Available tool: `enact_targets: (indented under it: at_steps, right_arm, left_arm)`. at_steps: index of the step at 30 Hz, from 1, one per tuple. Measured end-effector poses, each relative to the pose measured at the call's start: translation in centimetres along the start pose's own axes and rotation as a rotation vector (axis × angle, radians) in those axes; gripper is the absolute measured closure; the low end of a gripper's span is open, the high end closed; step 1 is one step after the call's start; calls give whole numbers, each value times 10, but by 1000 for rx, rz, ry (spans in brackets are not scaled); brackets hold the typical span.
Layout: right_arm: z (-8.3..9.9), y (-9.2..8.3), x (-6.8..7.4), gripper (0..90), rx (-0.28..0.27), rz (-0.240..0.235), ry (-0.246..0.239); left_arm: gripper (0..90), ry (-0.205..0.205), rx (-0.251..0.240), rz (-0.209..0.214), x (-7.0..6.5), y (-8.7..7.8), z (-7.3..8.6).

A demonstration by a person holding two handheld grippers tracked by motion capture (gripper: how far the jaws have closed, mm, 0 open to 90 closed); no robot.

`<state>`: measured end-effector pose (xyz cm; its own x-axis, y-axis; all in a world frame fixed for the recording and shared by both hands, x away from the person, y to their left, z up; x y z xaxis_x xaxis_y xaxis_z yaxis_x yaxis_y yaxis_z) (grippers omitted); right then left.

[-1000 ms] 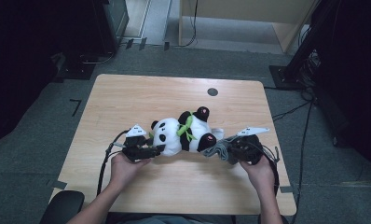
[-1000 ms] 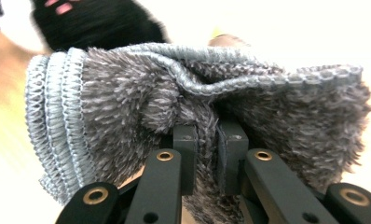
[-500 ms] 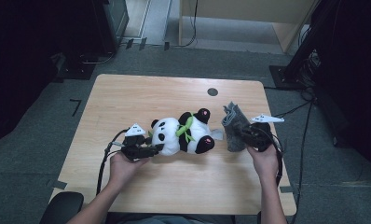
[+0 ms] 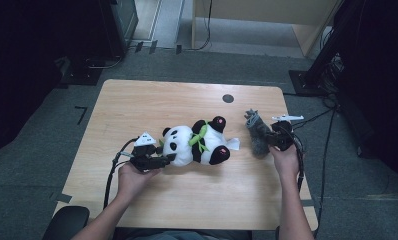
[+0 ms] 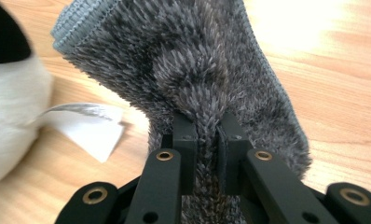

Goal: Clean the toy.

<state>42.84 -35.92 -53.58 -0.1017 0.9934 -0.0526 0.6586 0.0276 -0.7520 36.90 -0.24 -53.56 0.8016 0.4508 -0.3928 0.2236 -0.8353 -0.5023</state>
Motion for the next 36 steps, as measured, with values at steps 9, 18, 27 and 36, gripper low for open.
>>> enact_targets:
  at_steps: [9, 18, 27, 36]
  right_arm:
    - [8, 33, 0, 799, 22, 14, -10]
    - [11, 42, 0, 737, 18, -5, 21]
    - [7, 38, -4, 554, -8, 7, 36]
    - [-7, 8, 5, 370, -120, -34, 44]
  left_arm:
    - [479, 5, -5, 2, 0, 0, 1]
    - [465, -1, -8, 9, 2, 1, 0]
    - [445, -4, -6, 8, 2, 1, -1]
    - [436, -2, -4, 8, 2, 0, -1]
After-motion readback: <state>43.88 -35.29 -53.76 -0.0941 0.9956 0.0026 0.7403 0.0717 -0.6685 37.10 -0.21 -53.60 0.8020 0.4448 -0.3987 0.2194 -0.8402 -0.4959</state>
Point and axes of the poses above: each handheld gripper's, and its own axes: y roughly forward along the jaws, z roughly out of its underside, x roughly to its left, the point moved 10 cm from there along y, roughly forward along the jaws, and after that the axes turned 15 degrees about z, right-handed, at the moved point
